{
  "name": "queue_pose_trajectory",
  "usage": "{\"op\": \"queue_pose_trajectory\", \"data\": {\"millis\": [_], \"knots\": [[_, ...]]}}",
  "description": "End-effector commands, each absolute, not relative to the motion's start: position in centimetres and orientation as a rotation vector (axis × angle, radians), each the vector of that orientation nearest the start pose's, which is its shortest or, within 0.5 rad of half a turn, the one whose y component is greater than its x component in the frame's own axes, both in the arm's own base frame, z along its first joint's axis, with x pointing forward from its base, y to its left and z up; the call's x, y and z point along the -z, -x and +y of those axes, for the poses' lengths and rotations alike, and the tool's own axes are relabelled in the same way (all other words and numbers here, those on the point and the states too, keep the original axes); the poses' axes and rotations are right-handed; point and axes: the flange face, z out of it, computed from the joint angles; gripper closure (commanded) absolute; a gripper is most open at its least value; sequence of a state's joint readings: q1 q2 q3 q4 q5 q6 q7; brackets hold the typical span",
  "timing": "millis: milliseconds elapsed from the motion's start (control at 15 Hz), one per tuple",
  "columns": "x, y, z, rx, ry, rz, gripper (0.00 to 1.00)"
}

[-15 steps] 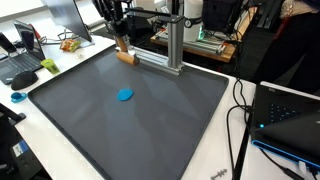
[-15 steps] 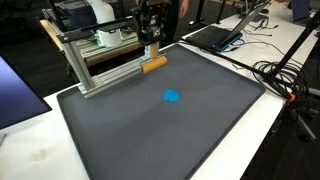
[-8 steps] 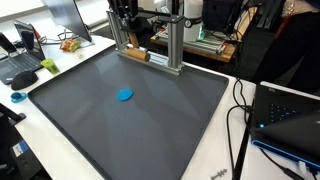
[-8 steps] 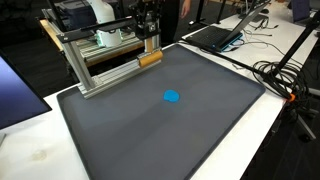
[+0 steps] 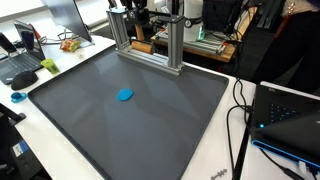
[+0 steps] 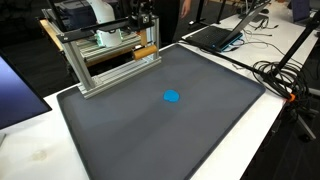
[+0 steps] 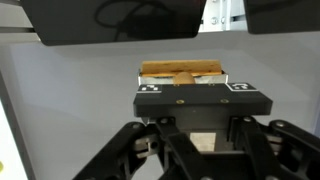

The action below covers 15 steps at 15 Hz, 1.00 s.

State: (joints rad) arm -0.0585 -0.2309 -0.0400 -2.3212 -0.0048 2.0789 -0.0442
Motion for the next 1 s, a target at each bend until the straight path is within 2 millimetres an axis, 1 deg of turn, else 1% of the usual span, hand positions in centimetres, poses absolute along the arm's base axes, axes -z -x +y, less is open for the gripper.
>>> {"op": "queue_pose_trajectory", "data": {"millis": [0, 200, 400, 467, 533, 800, 867, 933], "knots": [[-44.6, -44.2, -3.0, 0.021, 3.137, 0.083, 0.78], [-44.8, -43.1, -1.3, 0.015, 3.157, 0.095, 0.78], [-44.4, -42.3, 0.3, -0.006, 3.196, 0.170, 0.78], [-43.8, -43.7, -0.4, -0.017, 3.160, 0.121, 0.78], [-43.7, -43.6, 0.0, -0.022, 3.164, 0.123, 0.53], [-43.3, -43.7, -0.2, -0.036, 3.162, 0.129, 0.53], [-43.3, -43.7, -0.2, -0.036, 3.162, 0.129, 0.78], [-43.1, -43.6, -0.5, -0.037, 3.184, 0.121, 0.78]]}}
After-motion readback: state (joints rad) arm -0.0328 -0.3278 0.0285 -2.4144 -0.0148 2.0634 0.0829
